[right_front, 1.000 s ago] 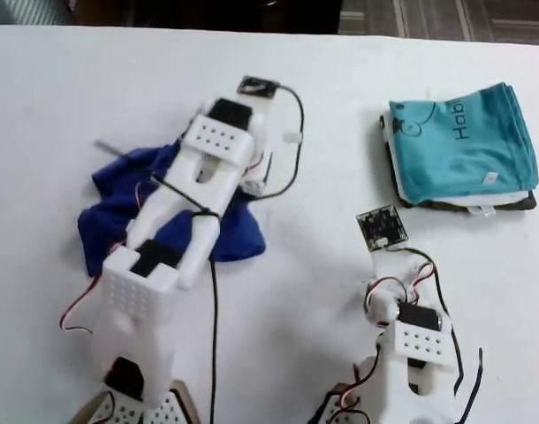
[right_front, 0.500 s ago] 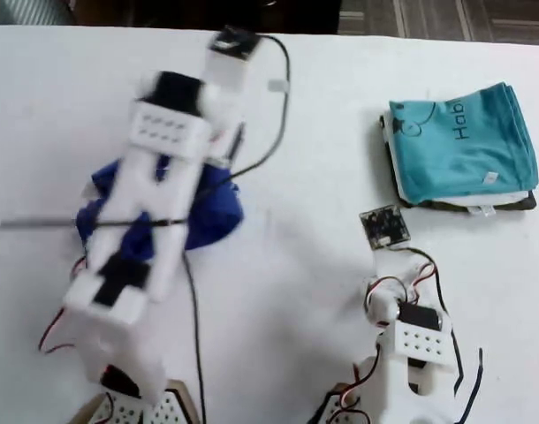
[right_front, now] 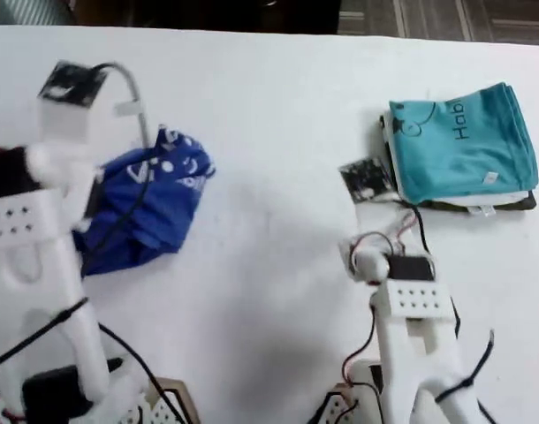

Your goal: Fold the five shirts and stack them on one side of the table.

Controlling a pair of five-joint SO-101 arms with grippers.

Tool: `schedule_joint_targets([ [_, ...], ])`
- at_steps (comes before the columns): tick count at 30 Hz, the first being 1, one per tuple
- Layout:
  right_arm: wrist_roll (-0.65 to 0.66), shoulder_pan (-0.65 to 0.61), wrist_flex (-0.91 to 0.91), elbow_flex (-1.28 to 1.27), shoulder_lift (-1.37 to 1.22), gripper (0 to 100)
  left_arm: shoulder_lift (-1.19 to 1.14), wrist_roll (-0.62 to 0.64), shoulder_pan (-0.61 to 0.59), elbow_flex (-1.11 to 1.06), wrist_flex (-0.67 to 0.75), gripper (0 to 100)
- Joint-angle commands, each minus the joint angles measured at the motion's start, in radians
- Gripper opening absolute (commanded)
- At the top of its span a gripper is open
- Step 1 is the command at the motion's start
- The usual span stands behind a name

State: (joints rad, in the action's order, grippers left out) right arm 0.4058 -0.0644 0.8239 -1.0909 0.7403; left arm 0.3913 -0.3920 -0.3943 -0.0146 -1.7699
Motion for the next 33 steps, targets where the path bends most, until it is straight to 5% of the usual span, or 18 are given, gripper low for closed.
schedule_joint_targets([
  [1,-0.011,-0.074,0.082,0.17,-0.077,13.4,0.077,-0.041,-0.117,-0.058,0.0,3],
  [13,-0.137,-0.346,0.461,1.073,-0.618,13.7,0.08,-0.097,-0.381,-0.088,0.005,3],
  [23,-0.232,-0.562,0.682,1.889,-1.242,14.2,0.081,-0.098,-0.396,-0.088,-0.003,3],
  [33,-0.288,-0.588,0.773,2.522,-1.655,30.2,0.084,-0.098,-0.396,-0.088,-0.003,3],
])
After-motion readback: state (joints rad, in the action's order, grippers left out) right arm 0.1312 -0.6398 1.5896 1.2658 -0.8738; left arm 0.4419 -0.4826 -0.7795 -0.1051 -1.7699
